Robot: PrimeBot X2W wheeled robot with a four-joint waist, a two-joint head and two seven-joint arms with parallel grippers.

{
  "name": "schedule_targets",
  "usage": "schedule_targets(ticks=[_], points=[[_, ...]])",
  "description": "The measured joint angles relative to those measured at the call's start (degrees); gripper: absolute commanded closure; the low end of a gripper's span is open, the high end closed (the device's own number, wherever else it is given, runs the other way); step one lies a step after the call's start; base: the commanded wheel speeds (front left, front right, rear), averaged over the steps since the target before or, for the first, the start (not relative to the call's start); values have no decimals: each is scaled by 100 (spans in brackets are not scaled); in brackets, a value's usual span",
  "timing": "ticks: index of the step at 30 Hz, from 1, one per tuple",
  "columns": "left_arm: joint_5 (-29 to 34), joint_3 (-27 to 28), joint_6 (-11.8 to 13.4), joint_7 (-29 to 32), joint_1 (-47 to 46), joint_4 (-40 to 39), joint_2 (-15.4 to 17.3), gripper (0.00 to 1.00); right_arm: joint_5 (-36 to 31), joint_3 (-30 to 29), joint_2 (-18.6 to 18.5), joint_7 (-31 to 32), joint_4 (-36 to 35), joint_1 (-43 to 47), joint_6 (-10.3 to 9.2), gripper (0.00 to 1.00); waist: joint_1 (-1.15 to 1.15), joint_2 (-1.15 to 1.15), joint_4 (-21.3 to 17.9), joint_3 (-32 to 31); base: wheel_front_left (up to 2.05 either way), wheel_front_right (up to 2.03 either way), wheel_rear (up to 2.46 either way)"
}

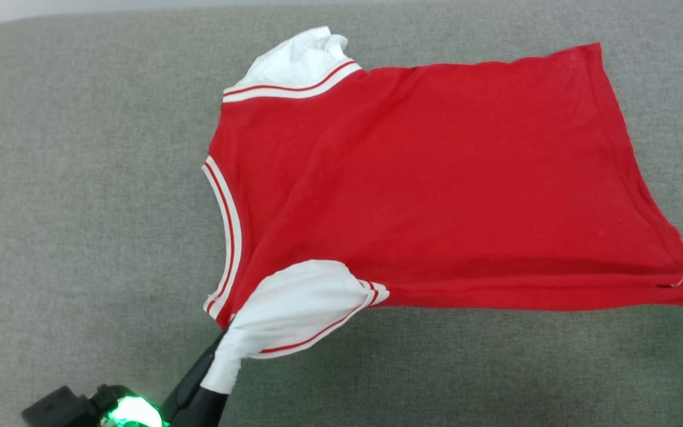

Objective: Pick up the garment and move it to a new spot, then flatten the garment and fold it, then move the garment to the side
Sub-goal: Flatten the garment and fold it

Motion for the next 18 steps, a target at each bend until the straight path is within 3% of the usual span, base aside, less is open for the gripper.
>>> schedule_targets(ticks=[7,18], points=[[-35,-3,-22,144,-379,100,-4,100,-131,-80,322,566,-386,-179,-1,100,0,0,12,115,0,0,0],[-382,-264,-270,282,-2309,1401,-358,100,-1,425,14,992,778,-2084,-1,100,0,0,160,410,0,0,0]])
